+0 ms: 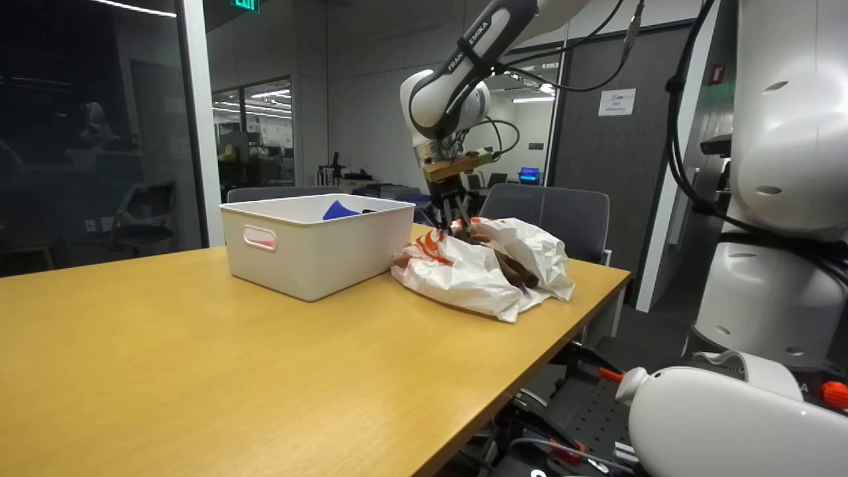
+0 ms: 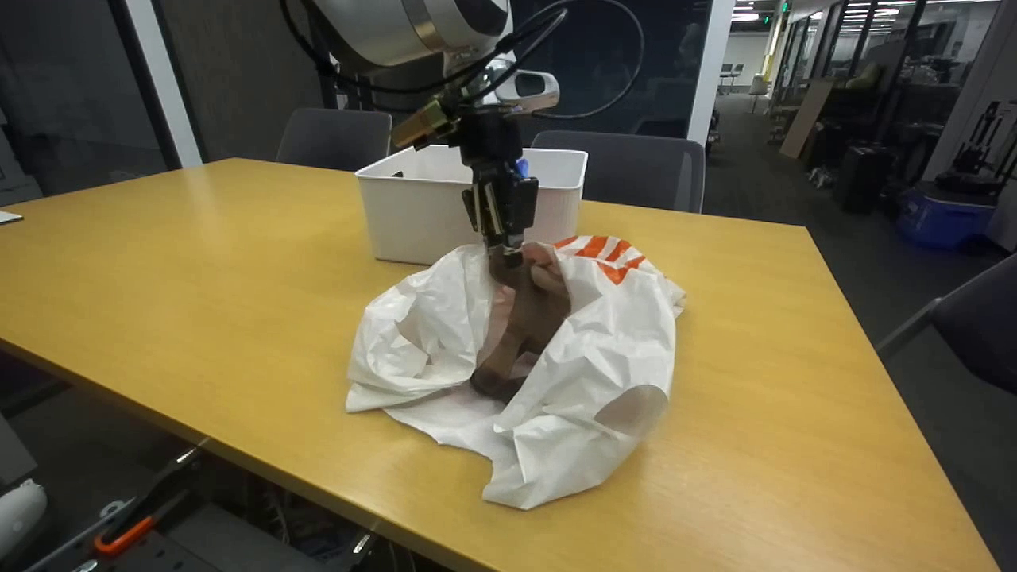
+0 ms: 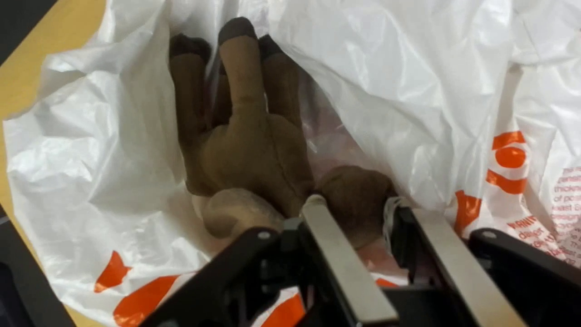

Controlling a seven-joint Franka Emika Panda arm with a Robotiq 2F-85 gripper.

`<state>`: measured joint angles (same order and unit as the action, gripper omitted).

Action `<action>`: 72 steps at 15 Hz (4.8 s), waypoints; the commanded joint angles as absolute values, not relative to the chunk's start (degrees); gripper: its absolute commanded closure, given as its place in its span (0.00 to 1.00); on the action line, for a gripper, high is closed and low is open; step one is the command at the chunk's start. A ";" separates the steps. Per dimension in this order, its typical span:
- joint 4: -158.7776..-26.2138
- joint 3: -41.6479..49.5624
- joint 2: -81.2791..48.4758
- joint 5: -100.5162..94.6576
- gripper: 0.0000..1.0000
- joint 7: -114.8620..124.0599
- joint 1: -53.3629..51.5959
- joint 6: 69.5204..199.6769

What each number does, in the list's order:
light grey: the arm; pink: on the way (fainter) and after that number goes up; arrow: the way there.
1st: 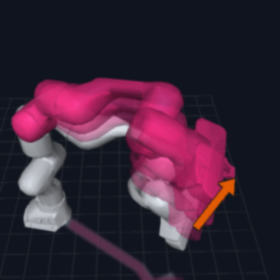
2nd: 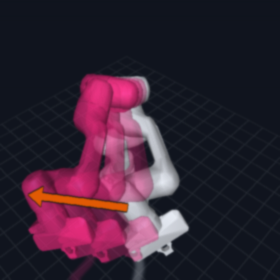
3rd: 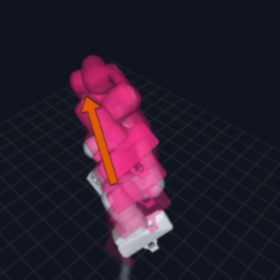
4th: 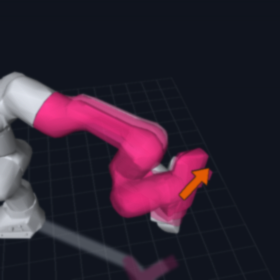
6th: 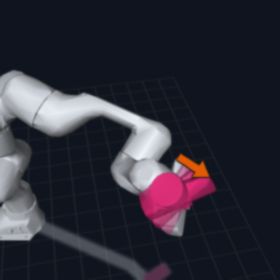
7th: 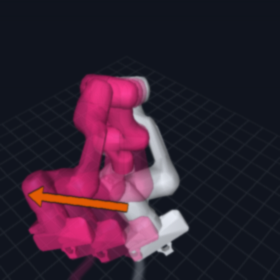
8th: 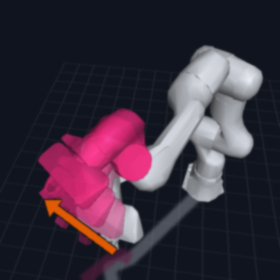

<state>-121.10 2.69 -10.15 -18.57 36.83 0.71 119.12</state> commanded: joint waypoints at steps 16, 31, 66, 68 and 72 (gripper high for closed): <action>-120.18 -5.38 6.64 -6.72 0.00 26.13 -5.38 102.16; -131.58 1.17 -2.97 -6.71 0.00 27.40 1.44 126.15; -127.96 0.29 6.28 0.35 0.98 17.64 0.62 121.64; -127.50 0.03 6.00 -1.03 0.75 19.10 0.83 119.51; -126.95 -1.69 6.89 -16.28 0.49 28.67 1.23 117.42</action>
